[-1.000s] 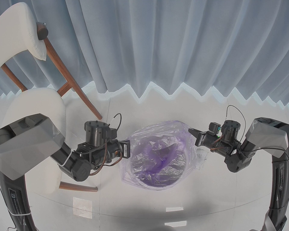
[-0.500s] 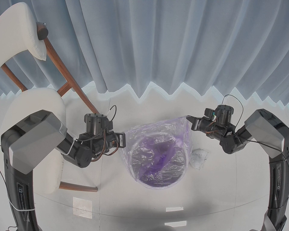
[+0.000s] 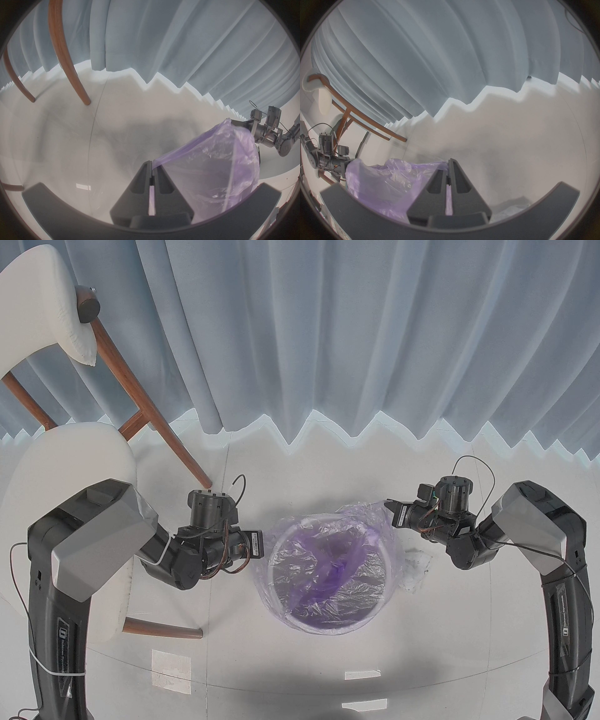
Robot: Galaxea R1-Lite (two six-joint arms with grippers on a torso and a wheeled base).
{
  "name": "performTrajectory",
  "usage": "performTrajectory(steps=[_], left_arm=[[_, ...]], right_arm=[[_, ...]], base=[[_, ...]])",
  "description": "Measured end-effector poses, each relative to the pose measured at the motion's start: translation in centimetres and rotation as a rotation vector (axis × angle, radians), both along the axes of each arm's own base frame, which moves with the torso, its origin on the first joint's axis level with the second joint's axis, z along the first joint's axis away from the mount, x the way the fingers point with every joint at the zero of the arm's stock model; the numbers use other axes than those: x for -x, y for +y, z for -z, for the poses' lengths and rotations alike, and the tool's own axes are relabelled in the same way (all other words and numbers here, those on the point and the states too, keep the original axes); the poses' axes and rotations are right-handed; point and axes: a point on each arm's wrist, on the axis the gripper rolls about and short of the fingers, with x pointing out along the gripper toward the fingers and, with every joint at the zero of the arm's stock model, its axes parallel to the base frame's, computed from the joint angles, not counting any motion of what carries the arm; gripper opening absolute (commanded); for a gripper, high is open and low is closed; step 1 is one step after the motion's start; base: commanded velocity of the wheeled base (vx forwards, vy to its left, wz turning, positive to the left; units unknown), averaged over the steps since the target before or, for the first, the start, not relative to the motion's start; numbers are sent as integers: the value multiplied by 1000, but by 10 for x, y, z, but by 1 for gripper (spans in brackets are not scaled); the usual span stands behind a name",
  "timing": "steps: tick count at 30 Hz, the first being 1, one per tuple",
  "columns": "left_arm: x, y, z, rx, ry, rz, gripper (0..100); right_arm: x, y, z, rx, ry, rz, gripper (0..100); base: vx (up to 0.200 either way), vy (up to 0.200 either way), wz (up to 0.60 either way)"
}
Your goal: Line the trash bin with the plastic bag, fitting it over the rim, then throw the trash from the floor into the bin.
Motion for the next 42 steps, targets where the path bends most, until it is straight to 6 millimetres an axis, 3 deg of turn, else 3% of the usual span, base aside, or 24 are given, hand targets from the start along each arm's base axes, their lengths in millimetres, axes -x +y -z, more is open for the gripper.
performTrajectory(steps=[12, 13, 18, 26, 33, 42], left_arm=[[8, -1, 17, -36, 35, -18, 0], [8, -1, 16, -39, 30, -23, 100], [13, 1, 13, -49, 31, -34, 100], [35, 9, -9, -35, 5, -29, 100], [81, 29, -38, -36, 15, -35, 100], [144, 55, -75, -17, -22, -44, 100]], right_arm=[[6, -3, 29, 20, 36, 20, 0], [7, -3, 30, 22, 42, 21, 100], [9, -8, 30, 25, 58, 34, 100], [24, -18, 9, 3, 30, 63, 100], [75, -38, 2, -30, 119, 107, 100], [159, -52, -5, -67, 153, 128, 100]], base=[[0, 0, 0], [0, 0, 0], [0, 0, 0], [0, 0, 0], [0, 0, 0], [0, 0, 0]])
